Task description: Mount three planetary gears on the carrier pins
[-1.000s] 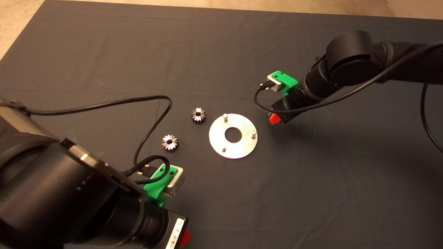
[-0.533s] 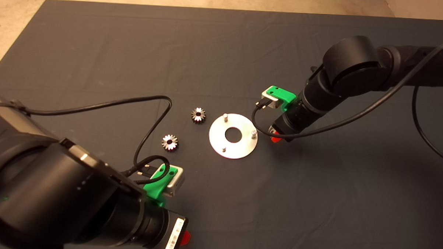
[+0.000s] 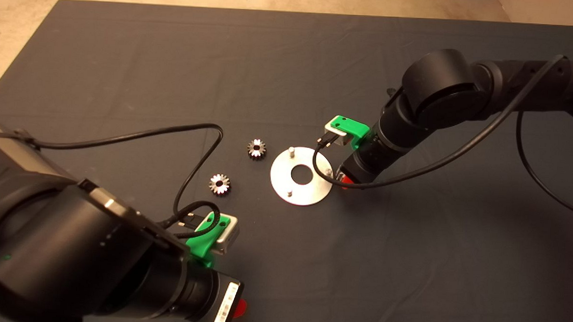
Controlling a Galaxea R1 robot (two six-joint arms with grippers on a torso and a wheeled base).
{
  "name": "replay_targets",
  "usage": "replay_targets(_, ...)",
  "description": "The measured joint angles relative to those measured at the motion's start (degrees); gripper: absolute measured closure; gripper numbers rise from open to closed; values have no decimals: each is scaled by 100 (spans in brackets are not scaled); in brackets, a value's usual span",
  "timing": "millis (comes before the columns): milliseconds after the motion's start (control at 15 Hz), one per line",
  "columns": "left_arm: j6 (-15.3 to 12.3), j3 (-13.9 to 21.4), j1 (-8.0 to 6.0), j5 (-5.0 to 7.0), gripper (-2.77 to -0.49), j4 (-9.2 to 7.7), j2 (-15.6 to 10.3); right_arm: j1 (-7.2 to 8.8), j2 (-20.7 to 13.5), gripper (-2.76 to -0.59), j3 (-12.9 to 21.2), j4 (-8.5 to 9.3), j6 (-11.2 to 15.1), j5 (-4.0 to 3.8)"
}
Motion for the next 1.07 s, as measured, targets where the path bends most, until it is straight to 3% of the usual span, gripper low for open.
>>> replay_targets(667,2,0,-3,0,-178,1,4,-63,254,-97,-118,0,-21,-18)
replay_targets(1067,5,0,-19,0,-178,1,4,-115,330,-96,-404,-32,-296,-18)
